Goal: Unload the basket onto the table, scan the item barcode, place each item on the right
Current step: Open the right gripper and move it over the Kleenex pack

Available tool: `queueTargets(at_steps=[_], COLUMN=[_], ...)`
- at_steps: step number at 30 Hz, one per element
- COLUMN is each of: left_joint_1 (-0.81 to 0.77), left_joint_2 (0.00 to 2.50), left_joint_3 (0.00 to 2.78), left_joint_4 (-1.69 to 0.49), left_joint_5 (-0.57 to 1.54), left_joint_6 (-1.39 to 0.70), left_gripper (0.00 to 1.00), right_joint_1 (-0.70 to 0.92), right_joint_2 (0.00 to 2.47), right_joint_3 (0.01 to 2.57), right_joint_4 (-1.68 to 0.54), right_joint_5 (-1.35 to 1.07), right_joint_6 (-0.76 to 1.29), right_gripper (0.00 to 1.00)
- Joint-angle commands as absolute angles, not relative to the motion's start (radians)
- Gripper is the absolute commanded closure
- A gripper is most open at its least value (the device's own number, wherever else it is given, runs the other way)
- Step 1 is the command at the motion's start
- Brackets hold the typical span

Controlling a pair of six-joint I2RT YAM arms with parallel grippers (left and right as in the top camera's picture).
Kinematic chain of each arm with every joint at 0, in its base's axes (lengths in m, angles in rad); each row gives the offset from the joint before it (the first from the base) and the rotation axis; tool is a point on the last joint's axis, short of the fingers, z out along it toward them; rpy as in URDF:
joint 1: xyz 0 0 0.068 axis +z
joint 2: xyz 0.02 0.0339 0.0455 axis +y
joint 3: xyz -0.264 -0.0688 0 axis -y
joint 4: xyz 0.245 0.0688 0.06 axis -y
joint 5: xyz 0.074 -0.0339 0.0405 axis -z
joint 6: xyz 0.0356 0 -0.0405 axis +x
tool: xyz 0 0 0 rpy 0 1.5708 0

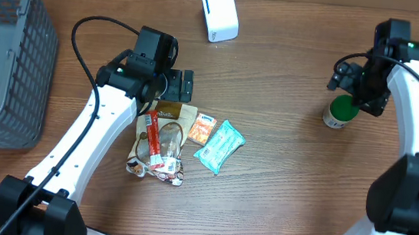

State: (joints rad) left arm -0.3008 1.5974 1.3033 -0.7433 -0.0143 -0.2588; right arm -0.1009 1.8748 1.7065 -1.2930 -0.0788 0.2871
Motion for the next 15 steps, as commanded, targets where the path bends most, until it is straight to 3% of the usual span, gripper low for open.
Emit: queueTargets(at_steps=[1, 5, 15], left_joint_1=[-0.302, -0.302, -0.302], left_joint_2=[1.589, 1.589, 1.589], left_joint_3=[1.316, 1.316, 1.316], left_joint_4=[-0.744, -0.744, -0.744], left_joint_5=[-0.007, -0.007, -0.007], left_joint_6=[-0.269, -0.269, -0.269], left_gripper=[0.00, 0.00, 0.00], right_joint_1=[-0.053, 0.031, 0.284], right_joint_2=[1.840, 1.840, 1.841], right_joint_3=[1.727, 1.683, 1.493], right_joint_4=[-1.346, -1.376, -1.229], right_joint_5=[-0.214, -0.242, -0.301], right_joint_6=[0.281, 0.286, 0.394], right_gripper=[0.16, 0.40, 0.41])
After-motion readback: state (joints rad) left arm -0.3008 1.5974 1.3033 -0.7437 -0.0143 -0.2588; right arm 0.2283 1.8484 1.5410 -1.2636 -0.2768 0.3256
